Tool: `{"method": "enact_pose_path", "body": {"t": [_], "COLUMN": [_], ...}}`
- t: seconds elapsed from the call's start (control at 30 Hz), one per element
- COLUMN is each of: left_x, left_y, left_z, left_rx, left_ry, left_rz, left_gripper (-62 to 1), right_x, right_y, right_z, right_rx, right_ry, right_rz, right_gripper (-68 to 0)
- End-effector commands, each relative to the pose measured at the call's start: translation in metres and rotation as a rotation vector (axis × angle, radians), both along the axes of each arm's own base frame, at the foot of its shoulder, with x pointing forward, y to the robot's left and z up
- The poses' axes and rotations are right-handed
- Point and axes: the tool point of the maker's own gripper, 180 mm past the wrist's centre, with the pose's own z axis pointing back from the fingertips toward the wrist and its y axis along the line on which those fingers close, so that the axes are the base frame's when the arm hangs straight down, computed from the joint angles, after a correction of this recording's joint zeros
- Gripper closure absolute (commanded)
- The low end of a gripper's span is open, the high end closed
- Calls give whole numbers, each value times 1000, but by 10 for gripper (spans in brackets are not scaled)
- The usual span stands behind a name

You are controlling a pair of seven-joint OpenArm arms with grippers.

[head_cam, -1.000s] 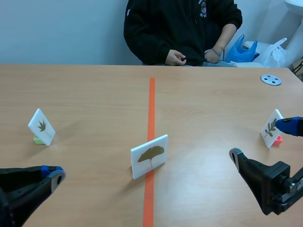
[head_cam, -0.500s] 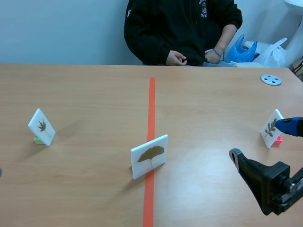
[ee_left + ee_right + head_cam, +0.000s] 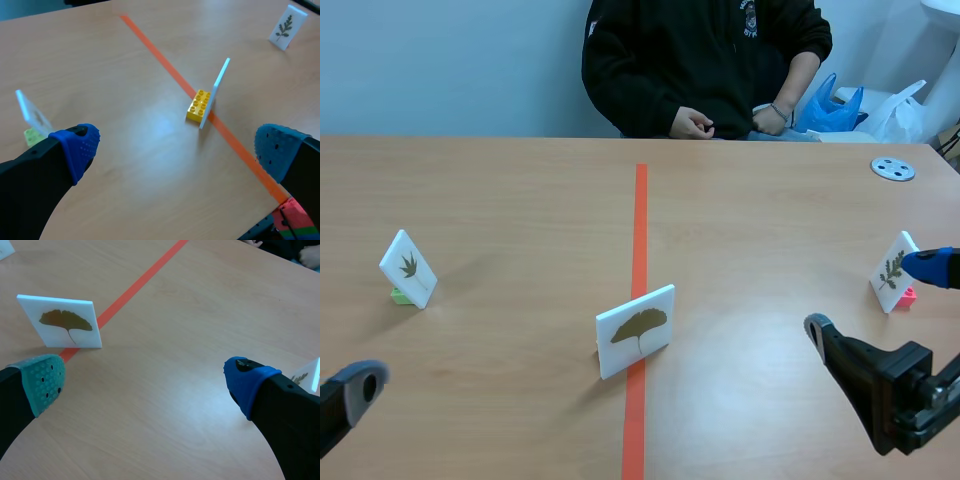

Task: Sort the leaf by its shape. The table is split by an orange tape line. A compound leaf with several leaflets goes to the left side, a simple leaf with one blade goes to the right side. Return to the home posture when a red brick is placed on the table.

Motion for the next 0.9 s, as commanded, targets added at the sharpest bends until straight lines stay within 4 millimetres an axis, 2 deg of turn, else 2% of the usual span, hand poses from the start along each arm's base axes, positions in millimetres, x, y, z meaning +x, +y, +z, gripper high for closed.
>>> {"method": "enact_pose_path", "body": {"t": [0.0,0.27,0.4,0.87], "left_x": [6,22,39,71], "left_y": [-9,-53,-65,-103], "left_z": [4,-13,-28,-89], "left_rx": [-23,-51,-36,5], "left_ry": [-25,-44,-51,-51], "left_rz": [-21,-139,-136,-176], "left_gripper": [-623,-623,-623,-623], "right_x": [7,7,7,7], "right_y": [-1,-1,-1,-1], "right_z": [12,12,12,12], "right_rx": [3,3,3,3], "right_ry": [-45,-44,-44,-44], "right_rz": [-2,-2,-2,-3], "right_gripper": [-679,-679,-679,-679]}}
